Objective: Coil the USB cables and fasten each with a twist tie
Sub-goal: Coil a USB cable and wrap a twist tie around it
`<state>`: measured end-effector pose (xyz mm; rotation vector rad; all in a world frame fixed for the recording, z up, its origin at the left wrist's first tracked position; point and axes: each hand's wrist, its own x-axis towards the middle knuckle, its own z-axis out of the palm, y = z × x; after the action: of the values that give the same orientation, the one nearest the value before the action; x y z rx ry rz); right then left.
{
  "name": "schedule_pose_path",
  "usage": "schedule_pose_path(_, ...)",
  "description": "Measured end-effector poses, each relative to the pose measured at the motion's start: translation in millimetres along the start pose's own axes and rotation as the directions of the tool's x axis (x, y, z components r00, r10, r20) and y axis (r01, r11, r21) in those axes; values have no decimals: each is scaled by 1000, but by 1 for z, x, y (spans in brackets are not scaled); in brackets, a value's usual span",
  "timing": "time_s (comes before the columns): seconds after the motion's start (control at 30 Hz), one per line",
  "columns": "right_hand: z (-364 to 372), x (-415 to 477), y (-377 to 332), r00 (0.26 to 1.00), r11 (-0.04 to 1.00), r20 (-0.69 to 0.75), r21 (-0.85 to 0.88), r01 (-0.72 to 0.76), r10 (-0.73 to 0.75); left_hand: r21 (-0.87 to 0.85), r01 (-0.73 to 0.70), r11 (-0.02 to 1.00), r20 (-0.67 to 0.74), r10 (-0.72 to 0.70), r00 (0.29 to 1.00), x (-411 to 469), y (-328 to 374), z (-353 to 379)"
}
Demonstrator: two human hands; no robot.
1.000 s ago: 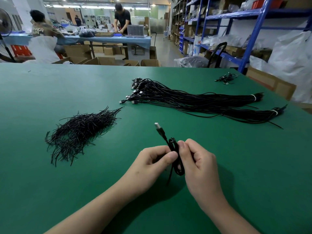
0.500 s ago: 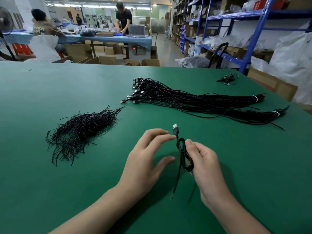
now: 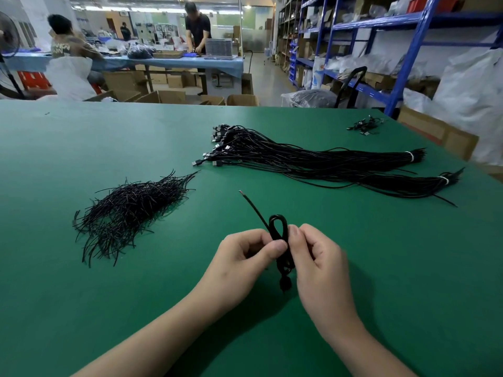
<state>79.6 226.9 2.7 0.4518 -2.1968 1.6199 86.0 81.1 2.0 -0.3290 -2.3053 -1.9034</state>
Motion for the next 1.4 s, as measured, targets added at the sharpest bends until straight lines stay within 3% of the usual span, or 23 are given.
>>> schedule_pose_path(0.17, -2, 2, -1, 982, 975, -10, -127, 184, -187, -342, 187, 921, 151, -143, 978, -1, 4, -1)
schedule_pose_path(0.27, 0, 3, 2, 989, 981, -13, -128, 144, -147, -381, 197, 904, 80, -179, 980, -2, 1, -1)
schedule_pose_path(0.4, 1, 8, 12, 993, 992, -17, 58, -115, 116, -15, -60, 998, -58, 59, 997, -5, -6, 0)
schedule_pose_path(0.47, 0, 10, 17, 968, 955, 35, 162, -249, 247, 279, -198, 940, -55, 222, 974, -5, -8, -2)
schedule_pose_path(0.53, 0, 9, 20, 941, 912, 112, 235, -336, 318, 465, -275, 842, -37, 329, 944, -4, -7, -3)
schedule_pose_path(0.7, 6, 7, 16, 936, 907, 162, 244, -343, 311, 516, -275, 811, -86, 369, 926, -2, -9, -5)
schedule_pose_path(0.87, 5, 5, 13, 975, 967, 80, 136, -215, 206, 377, -186, 907, -137, 253, 958, 0, -4, -3)
schedule_pose_path(1.0, 3, 4, 10, 996, 997, 36, 13, -79, 78, 161, -30, 987, -66, 41, 997, 3, -4, -4)
schedule_pose_path(1.1, 3, 5, 9, 991, 991, 60, 40, -124, 122, 104, -17, 994, -42, 21, 999, 2, -5, -3)
schedule_pose_path(1.23, 2, 5, 7, 953, 950, 141, 130, -285, 266, 57, 0, 998, -121, 7, 993, 3, -6, -3)
schedule_pose_path(1.4, 2, 3, 6, 945, 984, 283, 23, -179, 166, -113, 78, 991, -174, -97, 980, 5, -11, -7)
